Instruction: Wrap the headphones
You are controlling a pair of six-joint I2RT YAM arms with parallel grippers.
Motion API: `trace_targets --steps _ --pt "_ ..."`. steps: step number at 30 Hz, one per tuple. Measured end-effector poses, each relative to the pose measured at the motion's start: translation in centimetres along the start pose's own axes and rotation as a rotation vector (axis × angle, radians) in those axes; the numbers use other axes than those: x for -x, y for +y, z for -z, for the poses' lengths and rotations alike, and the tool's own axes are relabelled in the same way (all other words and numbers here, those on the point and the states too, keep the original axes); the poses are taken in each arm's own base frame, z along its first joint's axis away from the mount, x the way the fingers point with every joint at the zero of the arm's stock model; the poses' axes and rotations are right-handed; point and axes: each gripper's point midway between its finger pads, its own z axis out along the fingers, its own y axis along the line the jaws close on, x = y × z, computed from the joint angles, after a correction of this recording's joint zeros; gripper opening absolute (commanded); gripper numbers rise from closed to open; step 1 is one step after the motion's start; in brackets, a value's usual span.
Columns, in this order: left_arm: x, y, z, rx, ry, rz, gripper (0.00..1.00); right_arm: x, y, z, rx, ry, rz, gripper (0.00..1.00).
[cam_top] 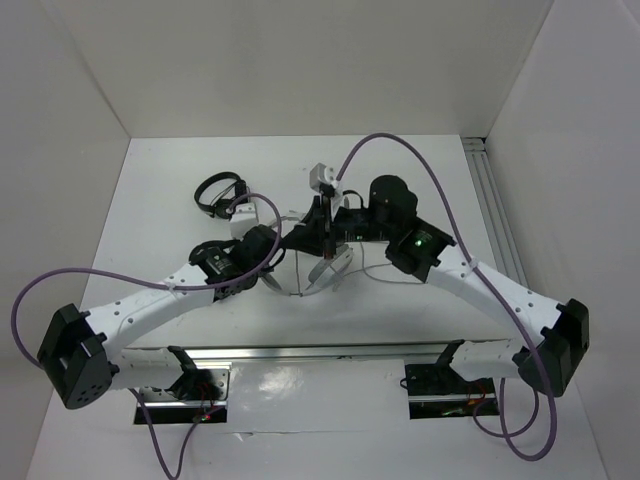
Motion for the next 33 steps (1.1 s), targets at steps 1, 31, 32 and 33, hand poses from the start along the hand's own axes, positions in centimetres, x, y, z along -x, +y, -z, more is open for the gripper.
trace_targets --steps 1,31,32,33 --pt "-0.1 -0.3 -0.1 -0.015 0.001 -0.007 0.00 0.3 -0.7 0.6 -0.011 0.008 0.001 0.04" --pt "-5.1 -9.0 0.9 -0.489 0.112 -0.248 0.00 -1.3 -6.1 5.5 0.360 0.175 -0.470 0.00" --pt "-5.1 -9.0 1.4 -0.509 0.120 -0.259 0.00 -1.5 -6.2 5.7 0.365 0.172 -0.478 0.00" --pt "-5.1 -9.0 1.9 -0.523 0.128 -0.267 0.00 -1.8 -6.5 6.0 0.364 0.168 -0.487 0.00"
